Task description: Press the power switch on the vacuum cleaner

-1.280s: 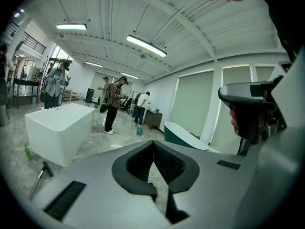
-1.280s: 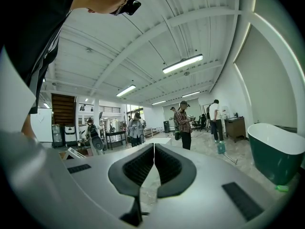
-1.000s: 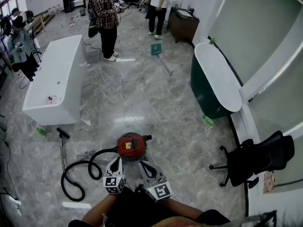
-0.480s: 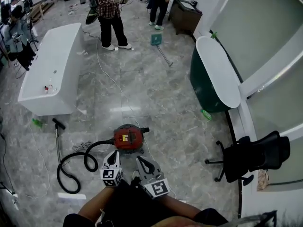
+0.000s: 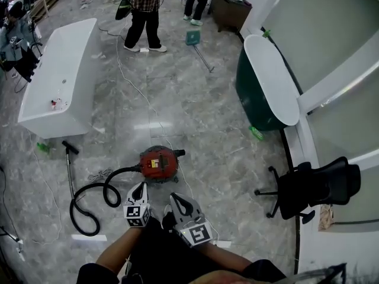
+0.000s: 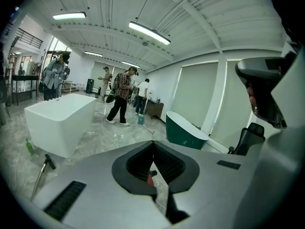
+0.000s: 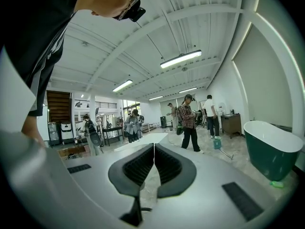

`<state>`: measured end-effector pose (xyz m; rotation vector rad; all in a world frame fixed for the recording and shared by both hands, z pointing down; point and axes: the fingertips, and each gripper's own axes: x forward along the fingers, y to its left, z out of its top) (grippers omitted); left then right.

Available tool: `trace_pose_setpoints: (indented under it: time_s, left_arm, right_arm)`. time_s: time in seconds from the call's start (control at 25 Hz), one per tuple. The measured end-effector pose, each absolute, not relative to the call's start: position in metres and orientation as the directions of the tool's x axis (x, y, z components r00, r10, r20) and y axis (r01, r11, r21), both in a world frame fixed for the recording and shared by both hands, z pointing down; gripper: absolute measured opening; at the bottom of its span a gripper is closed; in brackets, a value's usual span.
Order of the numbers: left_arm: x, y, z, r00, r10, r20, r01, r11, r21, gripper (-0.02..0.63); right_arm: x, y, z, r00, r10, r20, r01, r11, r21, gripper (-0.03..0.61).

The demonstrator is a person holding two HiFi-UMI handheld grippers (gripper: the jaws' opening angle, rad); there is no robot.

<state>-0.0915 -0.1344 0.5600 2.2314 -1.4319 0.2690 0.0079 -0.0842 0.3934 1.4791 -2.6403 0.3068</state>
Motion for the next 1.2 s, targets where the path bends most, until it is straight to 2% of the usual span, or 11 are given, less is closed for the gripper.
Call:
trace_pose_setpoints:
  time_s: [0.64, 1.2]
  left_arm:
    - [-0.098, -0.136, 0.589, 0.447, -0.777, 0.443, -0.893, -0.362, 0.268, 0.018]
    - [-0.091, -0.158, 0.664, 0.436, -0.742, 0.508, -0.9, -0.345, 0.268, 0.018]
  right_arm:
    - [-0.005, -0.069, 0.409, -0.514, -0.826, 0.232, -0.858, 0.497, -0.131, 0.02]
    - [-0.002, -0.086, 0.44, -0.495, -0.835, 0.239, -0.868, 0.465, -0.173, 0.02]
